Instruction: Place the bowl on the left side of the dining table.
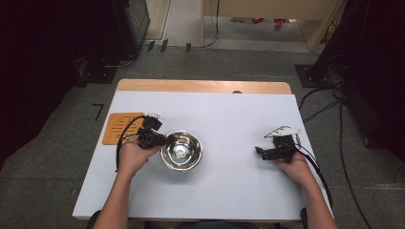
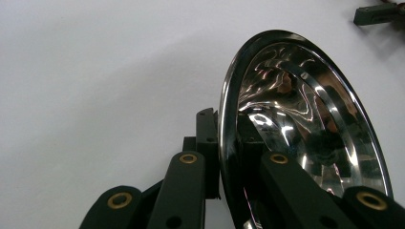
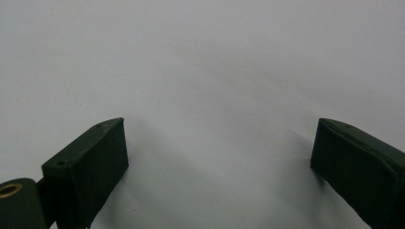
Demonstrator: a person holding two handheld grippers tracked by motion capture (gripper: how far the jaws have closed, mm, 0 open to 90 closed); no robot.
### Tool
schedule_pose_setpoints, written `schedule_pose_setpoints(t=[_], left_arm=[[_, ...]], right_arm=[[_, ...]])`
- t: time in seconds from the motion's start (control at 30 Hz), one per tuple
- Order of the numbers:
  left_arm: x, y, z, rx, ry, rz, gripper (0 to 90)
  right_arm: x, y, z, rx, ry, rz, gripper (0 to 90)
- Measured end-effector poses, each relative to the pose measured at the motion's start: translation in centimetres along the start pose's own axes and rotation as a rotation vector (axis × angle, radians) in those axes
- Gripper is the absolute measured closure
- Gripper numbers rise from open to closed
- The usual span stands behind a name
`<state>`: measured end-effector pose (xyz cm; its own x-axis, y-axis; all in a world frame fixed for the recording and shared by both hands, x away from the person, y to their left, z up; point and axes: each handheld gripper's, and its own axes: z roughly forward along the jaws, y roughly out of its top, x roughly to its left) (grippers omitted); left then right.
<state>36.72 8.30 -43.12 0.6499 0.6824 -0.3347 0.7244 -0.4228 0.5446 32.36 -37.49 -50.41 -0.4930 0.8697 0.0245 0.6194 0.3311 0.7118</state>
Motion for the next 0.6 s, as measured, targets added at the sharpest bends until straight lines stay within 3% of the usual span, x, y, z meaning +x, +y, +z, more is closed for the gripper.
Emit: schedule_pose_setpoints(t=[0.6], left_arm=[[1.1, -0.2, -0.9, -0.02, 0.019, -0.032, 85.6]], right_arm=[[0.0, 0.0, 0.0, 0.0, 0.0, 0.0, 4.8]])
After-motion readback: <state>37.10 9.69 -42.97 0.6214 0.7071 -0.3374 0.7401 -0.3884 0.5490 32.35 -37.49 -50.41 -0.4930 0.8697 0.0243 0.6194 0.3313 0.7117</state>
